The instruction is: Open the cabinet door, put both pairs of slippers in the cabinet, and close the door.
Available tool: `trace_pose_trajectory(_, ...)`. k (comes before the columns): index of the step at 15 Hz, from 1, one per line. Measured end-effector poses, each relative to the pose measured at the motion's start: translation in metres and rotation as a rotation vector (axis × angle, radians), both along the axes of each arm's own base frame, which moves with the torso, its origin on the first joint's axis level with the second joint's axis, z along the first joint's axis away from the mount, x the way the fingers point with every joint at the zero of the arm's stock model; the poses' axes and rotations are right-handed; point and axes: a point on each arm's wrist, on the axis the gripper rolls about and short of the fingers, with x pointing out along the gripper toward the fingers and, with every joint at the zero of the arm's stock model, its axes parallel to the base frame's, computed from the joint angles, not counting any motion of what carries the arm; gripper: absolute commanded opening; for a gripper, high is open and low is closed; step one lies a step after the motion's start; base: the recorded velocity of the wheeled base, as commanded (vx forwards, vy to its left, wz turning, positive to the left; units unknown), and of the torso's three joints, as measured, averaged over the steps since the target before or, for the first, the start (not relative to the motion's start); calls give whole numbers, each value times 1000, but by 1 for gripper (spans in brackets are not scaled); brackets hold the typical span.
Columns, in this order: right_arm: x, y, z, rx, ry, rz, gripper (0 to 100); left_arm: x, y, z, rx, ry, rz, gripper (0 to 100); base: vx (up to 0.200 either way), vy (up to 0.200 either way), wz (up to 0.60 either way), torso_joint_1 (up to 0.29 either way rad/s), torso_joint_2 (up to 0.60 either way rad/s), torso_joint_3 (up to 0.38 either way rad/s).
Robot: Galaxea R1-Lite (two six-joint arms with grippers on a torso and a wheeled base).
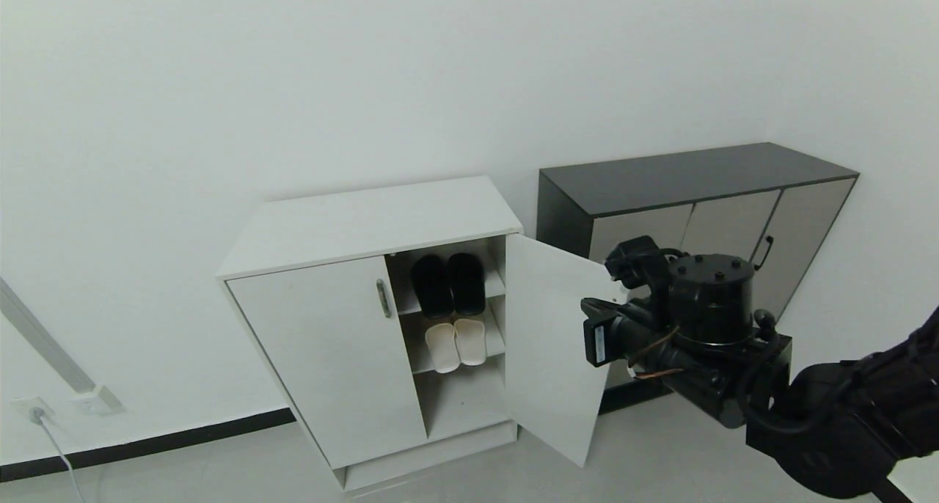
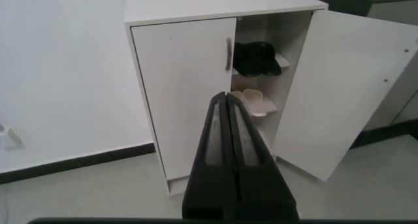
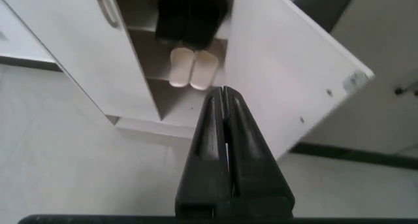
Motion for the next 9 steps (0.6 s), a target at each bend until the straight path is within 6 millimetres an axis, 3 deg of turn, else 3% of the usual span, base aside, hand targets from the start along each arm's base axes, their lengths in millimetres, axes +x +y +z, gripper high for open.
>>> trace_pose_trajectory(6,89,-25,41,22,67,-133,0,0,0,0,-1,2,0,0,0,0,0,0,0,0)
trace_pose_trajectory(9,124,-40,55,38,103,-175,0,0,0,0,0,2,0,0,0,0,0,0,0,0)
